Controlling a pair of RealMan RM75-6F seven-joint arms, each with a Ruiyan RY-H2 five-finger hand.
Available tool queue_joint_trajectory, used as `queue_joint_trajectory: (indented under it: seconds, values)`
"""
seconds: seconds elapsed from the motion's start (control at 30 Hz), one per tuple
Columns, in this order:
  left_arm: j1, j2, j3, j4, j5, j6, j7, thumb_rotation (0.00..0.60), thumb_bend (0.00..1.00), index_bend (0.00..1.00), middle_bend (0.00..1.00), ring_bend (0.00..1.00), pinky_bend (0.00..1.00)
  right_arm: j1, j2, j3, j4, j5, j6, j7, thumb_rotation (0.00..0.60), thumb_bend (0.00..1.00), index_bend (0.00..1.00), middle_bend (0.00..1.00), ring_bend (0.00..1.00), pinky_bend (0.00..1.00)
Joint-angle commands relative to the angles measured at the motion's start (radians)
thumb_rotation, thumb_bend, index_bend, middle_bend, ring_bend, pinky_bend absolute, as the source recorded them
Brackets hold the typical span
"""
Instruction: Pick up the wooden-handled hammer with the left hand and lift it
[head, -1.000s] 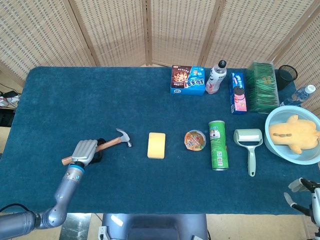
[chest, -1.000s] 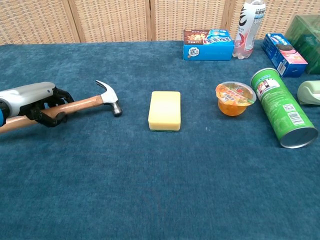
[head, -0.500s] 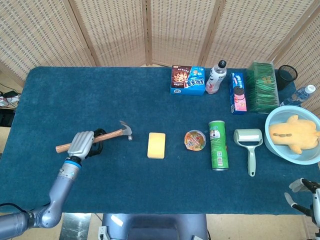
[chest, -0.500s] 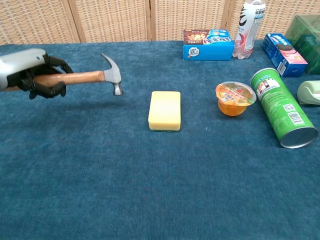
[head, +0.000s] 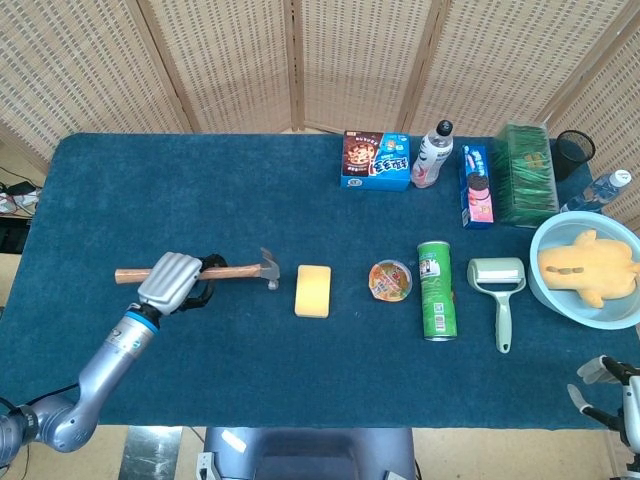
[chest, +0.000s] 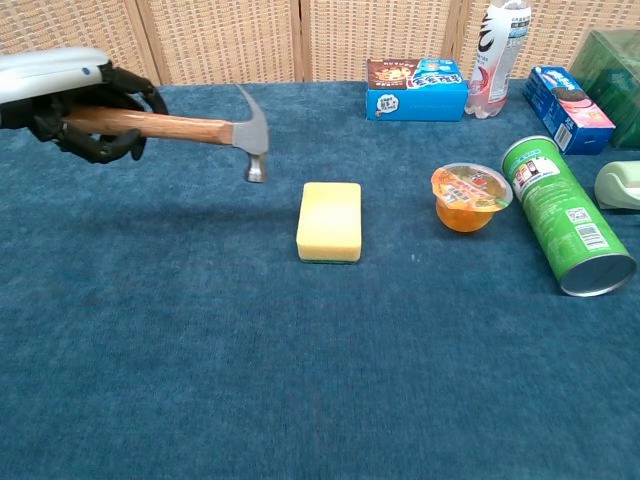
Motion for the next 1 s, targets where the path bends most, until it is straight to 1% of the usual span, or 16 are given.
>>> queue_joint_trajectory:
  seconds: [0.03,0.2,0.33,0.53,0.67,0.73,0.8,0.9,1.0]
  values:
    - [-0.047,-0.013,-0.014,0.029,0.01,-0.038,0.006,0.6,0.63,0.59,0.77,0.68,0.78,-0.003,0.001,0.001,0.003,0.007,-0.003,0.004,0.6,0.29,0.54,0.58,0.51,0.46]
    - [-0.095,-0.073,-0.033,0.081,0.005,-0.041,0.043,0.6,0.63,0.59,0.77,0.68,0.78,-0.008,-0.001,0.008,0.013,0.02,-0.004,0.013,0.6,0.29,0.54,0.58,0.51,0.46]
    - [-0.114,-0.131,-0.035,0.122,0.011,-0.008,0.079,0.6,0.63,0.59,0.77,0.68,0.79,-0.011,-0.001,0.011,0.022,0.027,-0.008,0.025,0.6,0.29,0.54,0.58,0.51,0.46]
    - [-0.129,-0.2,-0.009,0.178,0.015,0.001,0.116,0.6,0.63,0.59,0.77,0.68,0.79,-0.014,-0.002,0.014,0.036,0.038,-0.018,0.037,0.6,0.29,0.54,0.58,0.51,0.46]
    - [-0.135,-0.225,0.022,0.205,-0.001,-0.028,0.139,0.6,0.63,0.59,0.77,0.68,0.79,-0.015,-0.004,0.014,0.041,0.041,-0.024,0.042,0.6,0.29,0.54,0.58,0.51,0.46]
    - [-0.137,-0.228,0.026,0.211,-0.003,-0.029,0.147,0.6,0.63,0.59,0.77,0.68,0.79,-0.015,-0.004,0.014,0.042,0.04,-0.025,0.043,0.6,0.29,0.53,0.58,0.51,0.46]
    - [-0.132,-0.233,0.015,0.213,0.008,0.003,0.141,0.6,0.63,0.59,0.77,0.68,0.8,-0.016,-0.004,0.014,0.042,0.039,-0.025,0.043,0.6,0.29,0.53,0.58,0.51,0.46]
    - [-0.109,-0.25,-0.016,0.213,0.056,0.107,0.087,0.6,0.63,0.59,0.77,0.68,0.8,-0.017,-0.004,0.014,0.039,0.034,-0.022,0.04,0.6,0.29,0.53,0.58,0.51,0.46]
    - [-0.094,-0.258,-0.028,0.221,0.098,0.171,0.04,0.6,0.63,0.59,0.77,0.68,0.8,-0.017,-0.004,0.014,0.036,0.032,-0.021,0.036,0.6,0.29,0.53,0.58,0.51,0.46]
